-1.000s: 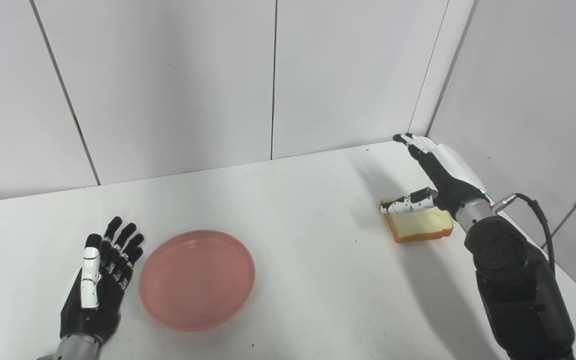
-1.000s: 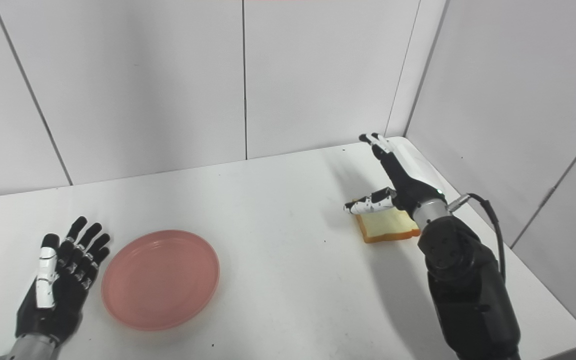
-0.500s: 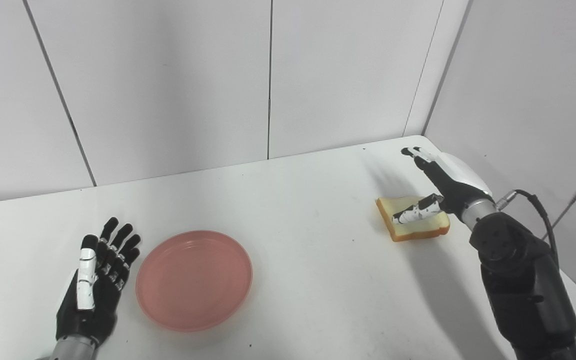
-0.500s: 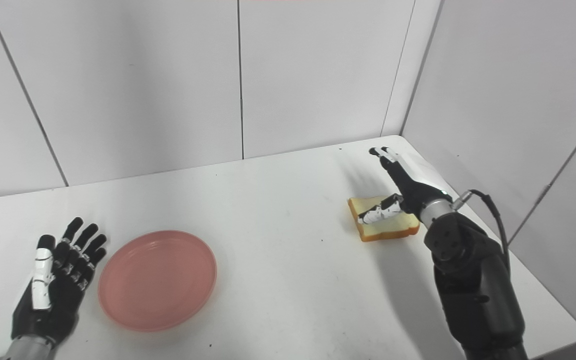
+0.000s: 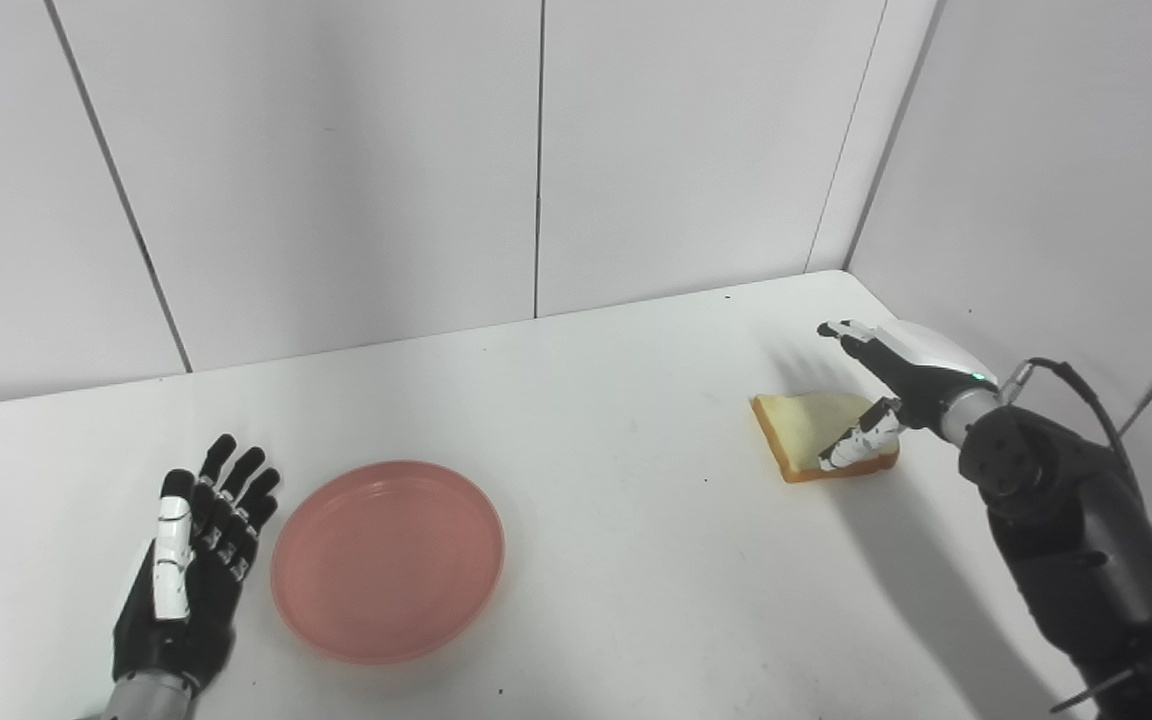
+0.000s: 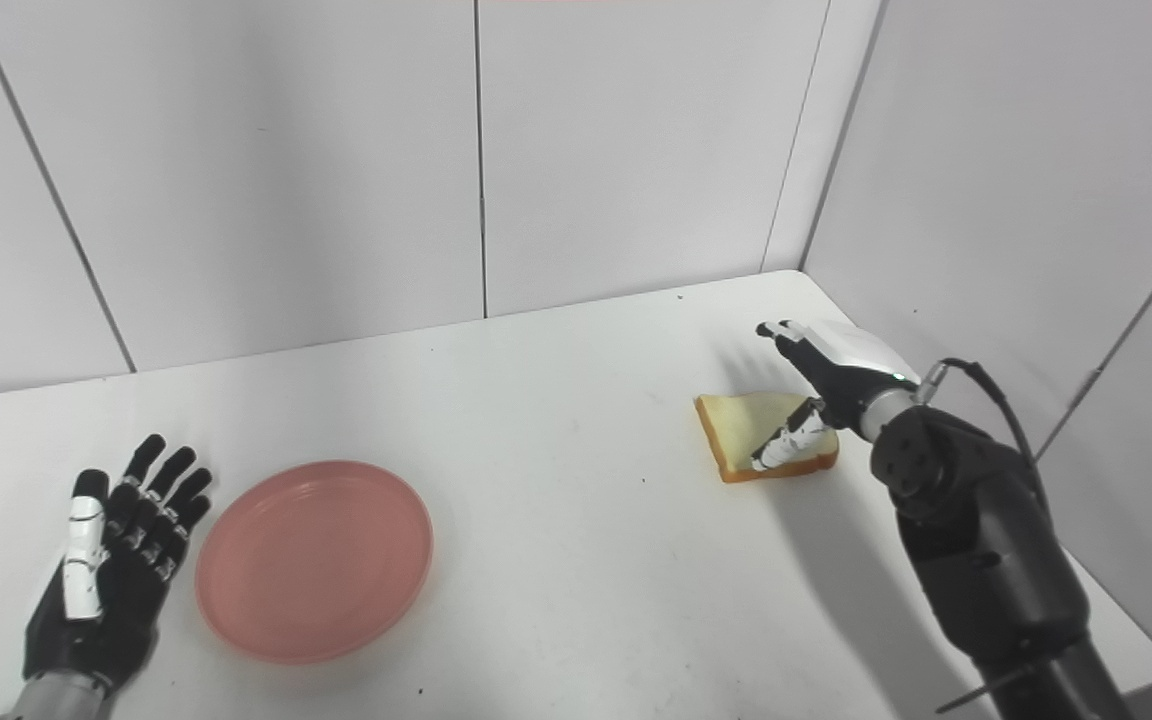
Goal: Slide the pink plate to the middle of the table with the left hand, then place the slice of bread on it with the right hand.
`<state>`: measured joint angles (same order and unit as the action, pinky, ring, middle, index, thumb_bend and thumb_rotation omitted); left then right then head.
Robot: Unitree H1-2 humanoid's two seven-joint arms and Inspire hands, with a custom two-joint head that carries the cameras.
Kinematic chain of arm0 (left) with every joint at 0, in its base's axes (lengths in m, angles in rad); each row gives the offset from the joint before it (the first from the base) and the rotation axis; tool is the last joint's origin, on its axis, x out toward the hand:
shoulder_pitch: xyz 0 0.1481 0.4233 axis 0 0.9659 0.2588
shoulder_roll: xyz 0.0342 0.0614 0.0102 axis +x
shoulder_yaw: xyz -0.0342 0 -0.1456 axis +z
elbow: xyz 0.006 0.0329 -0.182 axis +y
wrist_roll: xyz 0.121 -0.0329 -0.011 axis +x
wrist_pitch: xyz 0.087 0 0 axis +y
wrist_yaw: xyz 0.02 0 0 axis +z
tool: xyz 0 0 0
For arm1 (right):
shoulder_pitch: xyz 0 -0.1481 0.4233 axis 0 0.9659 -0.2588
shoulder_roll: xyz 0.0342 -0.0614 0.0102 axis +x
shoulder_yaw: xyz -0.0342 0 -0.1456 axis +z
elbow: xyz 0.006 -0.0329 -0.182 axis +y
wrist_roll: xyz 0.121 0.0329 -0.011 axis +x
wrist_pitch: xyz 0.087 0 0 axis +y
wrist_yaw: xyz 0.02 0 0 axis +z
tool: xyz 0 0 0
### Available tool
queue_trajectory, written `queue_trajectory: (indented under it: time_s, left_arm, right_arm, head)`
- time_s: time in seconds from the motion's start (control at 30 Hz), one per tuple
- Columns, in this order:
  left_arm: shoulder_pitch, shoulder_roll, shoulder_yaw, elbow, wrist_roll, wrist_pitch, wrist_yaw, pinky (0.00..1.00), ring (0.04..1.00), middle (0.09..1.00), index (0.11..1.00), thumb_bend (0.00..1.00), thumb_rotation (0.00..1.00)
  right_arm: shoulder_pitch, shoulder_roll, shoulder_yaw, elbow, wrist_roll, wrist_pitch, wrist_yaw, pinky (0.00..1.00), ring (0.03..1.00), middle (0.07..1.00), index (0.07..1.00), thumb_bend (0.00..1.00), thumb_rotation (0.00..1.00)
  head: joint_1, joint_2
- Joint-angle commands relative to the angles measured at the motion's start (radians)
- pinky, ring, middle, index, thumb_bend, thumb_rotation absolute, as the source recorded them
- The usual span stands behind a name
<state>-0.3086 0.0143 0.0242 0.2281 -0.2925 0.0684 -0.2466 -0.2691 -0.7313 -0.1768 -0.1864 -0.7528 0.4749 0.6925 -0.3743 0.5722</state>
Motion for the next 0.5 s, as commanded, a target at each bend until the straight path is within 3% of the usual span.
queue_trajectory:
  time_s: [0.0, 0.2, 0.47]
  left_arm:
    - [-0.019, -0.002, 0.002, -0.013, -0.002, 0.012, 0.004, 0.98, 0.939, 0.952, 0.958, 0.69, 0.97]
    - [-0.020, 0.000, -0.002, -0.008, 0.008, 0.002, 0.005, 0.97, 0.935, 0.950, 0.953, 0.70, 0.97]
    - [-0.021, 0.001, -0.003, -0.003, 0.011, -0.005, 0.001, 0.97, 0.935, 0.949, 0.953, 0.70, 0.97]
  right_arm:
    - [-0.043, -0.052, 0.002, -0.015, 0.011, -0.006, 0.001, 1.00, 1.000, 1.000, 0.949, 1.00, 0.08]
    - [-0.059, -0.136, 0.067, -0.007, 0.018, -0.008, 0.041, 1.00, 1.000, 1.000, 0.962, 1.00, 0.14]
    - [-0.078, -0.199, 0.135, 0.045, 0.065, -0.033, 0.018, 1.00, 1.000, 1.000, 0.965, 1.00, 0.19]
  head:
    - [0.000, 0.001]
    - [0.001, 0.001]
    - [0.002, 0.000]
